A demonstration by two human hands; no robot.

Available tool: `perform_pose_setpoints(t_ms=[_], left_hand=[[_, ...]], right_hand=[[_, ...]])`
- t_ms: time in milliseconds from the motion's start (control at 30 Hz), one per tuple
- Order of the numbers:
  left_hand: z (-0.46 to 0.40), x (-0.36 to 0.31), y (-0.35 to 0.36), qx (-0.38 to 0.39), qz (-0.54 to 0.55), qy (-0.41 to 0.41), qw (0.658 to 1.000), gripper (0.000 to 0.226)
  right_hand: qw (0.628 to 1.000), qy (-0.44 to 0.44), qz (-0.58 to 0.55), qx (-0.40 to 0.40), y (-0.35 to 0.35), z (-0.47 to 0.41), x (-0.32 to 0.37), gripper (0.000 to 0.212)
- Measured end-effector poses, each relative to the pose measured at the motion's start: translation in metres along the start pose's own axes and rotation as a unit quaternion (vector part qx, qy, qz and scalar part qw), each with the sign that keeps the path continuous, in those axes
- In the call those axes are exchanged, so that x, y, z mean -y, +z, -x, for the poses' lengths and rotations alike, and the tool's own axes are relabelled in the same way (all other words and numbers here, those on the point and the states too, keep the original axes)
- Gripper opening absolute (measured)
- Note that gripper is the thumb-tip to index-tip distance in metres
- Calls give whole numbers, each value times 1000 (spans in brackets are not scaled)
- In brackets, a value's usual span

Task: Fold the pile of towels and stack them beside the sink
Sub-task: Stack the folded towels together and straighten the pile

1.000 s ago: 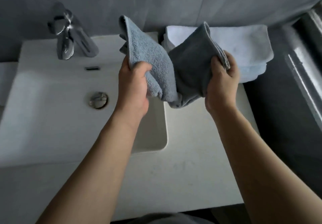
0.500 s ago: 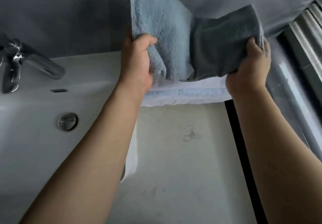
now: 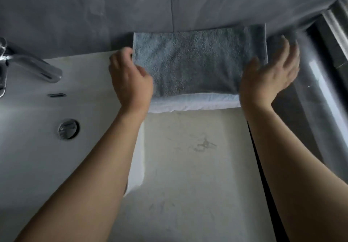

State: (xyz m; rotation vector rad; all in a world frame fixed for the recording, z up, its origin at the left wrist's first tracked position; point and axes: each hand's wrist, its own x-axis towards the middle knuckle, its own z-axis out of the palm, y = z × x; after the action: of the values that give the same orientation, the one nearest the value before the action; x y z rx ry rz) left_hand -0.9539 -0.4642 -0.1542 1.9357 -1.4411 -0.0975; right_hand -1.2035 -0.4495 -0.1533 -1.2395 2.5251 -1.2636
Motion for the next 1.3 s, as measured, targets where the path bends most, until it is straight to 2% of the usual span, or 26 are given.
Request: perform_pose_setpoints(t_ms=[33,67,100,133,167,233,333,467,600,733,933,1133,1300], left_hand=[[8,-4,0,-12,-39,103,994,41],[14,-9,4,3,-57,185,981,45],[19,-11,9,41,-70,240,967,47],[22,-11,15,95,-95,265,955,49],[25,-7,20,147,-134,263,944,53],[24,9,26,202,-197,230,931,61],[15,33,19,191,-216,199,937,63],[14,46,-2,163,-182,124,962,61],[41,56,-30,126,-80,115,982,52],[72,84,-65,131,-5,116,985,46],[89,154,-123,104,7,113,988,40],[69,241,-196,80,22,75,994,38],[48,327,-255,103,18,85,991,38]], right_hand=[[994,-98,49,5,3,8,6,57],[979,-183,72,44,9,15,12,53],[961,-239,83,112,17,22,14,51],[942,-258,98,190,23,28,15,51],[927,-250,120,254,28,32,10,53],[913,-229,171,291,33,31,-5,58],[920,-203,209,262,26,16,-21,61],[943,-158,178,232,11,31,-5,58],[943,-226,85,229,0,99,31,50],[924,-271,19,268,-1,165,59,45],[902,-297,-77,304,11,247,105,38],[886,-302,-93,340,29,343,168,41],[902,-260,-117,324,55,429,224,41]])
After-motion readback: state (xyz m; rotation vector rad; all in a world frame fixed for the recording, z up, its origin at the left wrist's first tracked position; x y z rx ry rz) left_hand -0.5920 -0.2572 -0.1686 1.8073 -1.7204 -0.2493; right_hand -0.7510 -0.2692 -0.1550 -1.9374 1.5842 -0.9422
